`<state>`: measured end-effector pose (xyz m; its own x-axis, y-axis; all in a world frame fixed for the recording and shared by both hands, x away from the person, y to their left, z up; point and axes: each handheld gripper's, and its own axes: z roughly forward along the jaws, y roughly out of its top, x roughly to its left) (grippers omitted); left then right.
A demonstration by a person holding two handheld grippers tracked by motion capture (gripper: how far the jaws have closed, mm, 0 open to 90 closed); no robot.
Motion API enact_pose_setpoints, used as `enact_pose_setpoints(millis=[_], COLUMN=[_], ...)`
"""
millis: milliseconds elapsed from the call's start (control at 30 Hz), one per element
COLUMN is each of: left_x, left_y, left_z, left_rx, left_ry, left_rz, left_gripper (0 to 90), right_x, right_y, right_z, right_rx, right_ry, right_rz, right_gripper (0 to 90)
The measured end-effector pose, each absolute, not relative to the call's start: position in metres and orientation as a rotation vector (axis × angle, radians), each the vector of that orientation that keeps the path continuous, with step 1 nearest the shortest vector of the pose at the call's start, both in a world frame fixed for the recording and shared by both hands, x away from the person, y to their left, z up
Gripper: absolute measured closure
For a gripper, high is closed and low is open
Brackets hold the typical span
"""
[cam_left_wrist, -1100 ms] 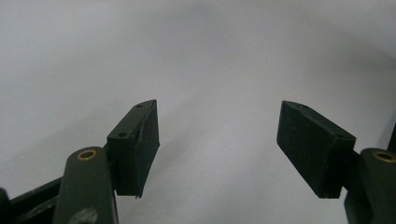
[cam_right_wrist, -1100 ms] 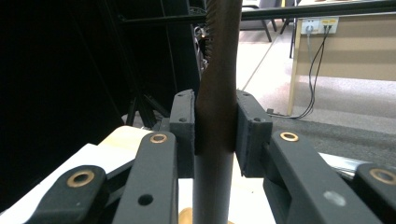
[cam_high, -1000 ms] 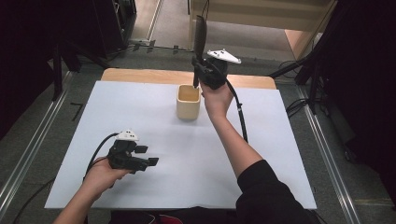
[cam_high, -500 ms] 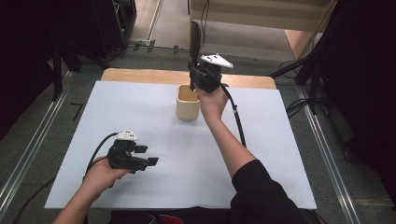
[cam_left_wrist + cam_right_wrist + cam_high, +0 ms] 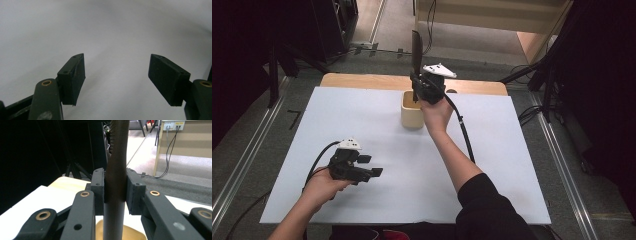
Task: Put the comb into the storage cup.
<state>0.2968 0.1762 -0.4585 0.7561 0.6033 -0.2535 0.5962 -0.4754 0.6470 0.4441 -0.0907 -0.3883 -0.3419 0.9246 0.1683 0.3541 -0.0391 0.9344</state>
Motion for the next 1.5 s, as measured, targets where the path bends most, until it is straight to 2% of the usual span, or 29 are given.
enact_pose_setpoints(millis=[700,1367,1433,1500], left_x=[0.304,0.305,0.304,0.304], left_y=[0.165,0.165,0.165,0.165], left_z=[-0.458,-0.457,-0.457,-0.457], left_rx=[2.218,2.217,2.218,2.218], left_ry=[0.850,0.854,0.854,0.854], left_rz=[0.003,-0.006,-0.005,-0.004], left_gripper=[30.8,30.8,30.8,30.8], right_x=[0.440,0.442,0.444,0.447], right_y=[-0.092,-0.094,-0.097,-0.101], right_z=[-0.419,-0.432,-0.432,-0.433], right_rx=[1.400,1.445,1.454,1.464], right_ry=[1.749,1.823,1.843,1.868], right_rz=[1.322,1.282,1.307,1.364], right_gripper=[69.7,68.9,60.2,42.8])
